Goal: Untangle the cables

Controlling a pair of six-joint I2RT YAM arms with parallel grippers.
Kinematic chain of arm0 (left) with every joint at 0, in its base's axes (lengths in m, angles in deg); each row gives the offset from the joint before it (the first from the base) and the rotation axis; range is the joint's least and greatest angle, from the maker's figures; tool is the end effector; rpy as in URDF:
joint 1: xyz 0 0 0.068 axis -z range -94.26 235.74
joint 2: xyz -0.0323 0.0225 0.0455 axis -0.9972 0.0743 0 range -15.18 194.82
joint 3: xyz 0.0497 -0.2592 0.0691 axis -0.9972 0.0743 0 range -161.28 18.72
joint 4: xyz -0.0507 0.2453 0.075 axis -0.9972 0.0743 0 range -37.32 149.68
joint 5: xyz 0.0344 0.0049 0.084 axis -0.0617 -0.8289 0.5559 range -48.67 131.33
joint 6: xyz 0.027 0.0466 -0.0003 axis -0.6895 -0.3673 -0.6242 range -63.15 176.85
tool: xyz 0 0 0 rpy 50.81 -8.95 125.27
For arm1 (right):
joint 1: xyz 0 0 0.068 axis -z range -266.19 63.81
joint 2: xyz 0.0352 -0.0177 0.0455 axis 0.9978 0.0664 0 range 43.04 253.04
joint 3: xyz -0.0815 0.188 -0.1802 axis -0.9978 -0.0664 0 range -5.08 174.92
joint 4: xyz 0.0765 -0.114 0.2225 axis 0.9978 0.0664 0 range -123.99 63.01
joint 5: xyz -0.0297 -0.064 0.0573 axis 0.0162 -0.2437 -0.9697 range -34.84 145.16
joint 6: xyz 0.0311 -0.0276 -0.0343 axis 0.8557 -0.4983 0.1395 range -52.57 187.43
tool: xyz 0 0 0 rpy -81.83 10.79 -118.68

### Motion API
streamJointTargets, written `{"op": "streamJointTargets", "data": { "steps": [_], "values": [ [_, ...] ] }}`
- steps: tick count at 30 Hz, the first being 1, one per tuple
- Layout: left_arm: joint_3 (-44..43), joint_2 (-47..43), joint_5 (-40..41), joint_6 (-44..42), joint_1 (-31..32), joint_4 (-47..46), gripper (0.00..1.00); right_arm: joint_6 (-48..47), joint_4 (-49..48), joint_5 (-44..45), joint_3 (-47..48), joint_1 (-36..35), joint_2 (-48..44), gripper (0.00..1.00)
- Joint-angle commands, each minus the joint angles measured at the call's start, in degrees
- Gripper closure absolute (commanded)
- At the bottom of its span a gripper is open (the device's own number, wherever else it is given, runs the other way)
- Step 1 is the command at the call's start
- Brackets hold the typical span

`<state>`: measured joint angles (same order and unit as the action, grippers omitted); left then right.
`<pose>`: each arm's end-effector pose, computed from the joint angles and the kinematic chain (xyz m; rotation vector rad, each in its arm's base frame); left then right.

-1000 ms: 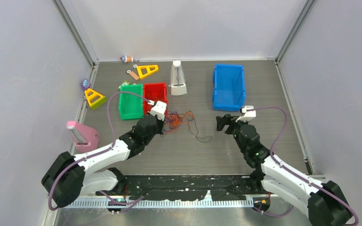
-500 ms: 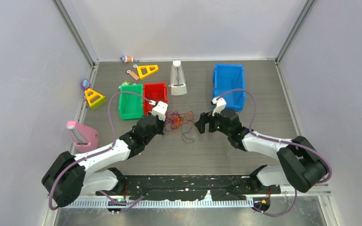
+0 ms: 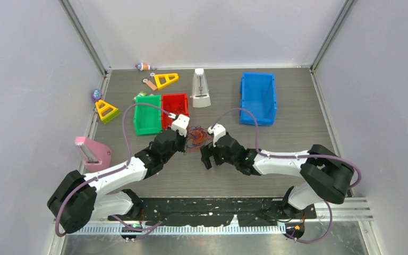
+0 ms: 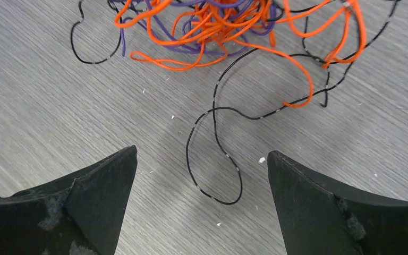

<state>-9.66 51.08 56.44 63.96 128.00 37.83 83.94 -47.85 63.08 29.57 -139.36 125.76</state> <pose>0.1865 -0.1570 0.2097 0.4285 1.9233 -0.3057 0.1750 0.2254 0.1718 -0.6185 2.1254 0.5432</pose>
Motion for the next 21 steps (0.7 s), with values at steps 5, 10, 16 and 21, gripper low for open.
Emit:
{"op": "streamJointTargets", "data": {
  "steps": [5, 10, 16, 21],
  "values": [
    [-2.2, 0.03, -0.33, 0.78, 0.19, -3.89, 1.0, -0.92, 7.54, 10.54, 7.3, -4.23, 7.42, 0.05],
    [-2.01, -0.02, -0.04, 0.8, 0.12, -3.95, 1.0, 1.41, 9.91, 13.01, 7.17, -4.87, 9.35, 0.29],
    [-1.92, -0.23, 1.19, 0.8, 0.16, -3.72, 1.0, 4.8, 9.65, 12.88, 1.71, -1.76, 3.02, 0.75],
    [-1.54, -0.93, 5.11, 1.07, 0.12, -3.19, 1.0, 9.36, 12.29, 12.69, -2.71, 4.94, -4.28, 0.95]
  ]
}}
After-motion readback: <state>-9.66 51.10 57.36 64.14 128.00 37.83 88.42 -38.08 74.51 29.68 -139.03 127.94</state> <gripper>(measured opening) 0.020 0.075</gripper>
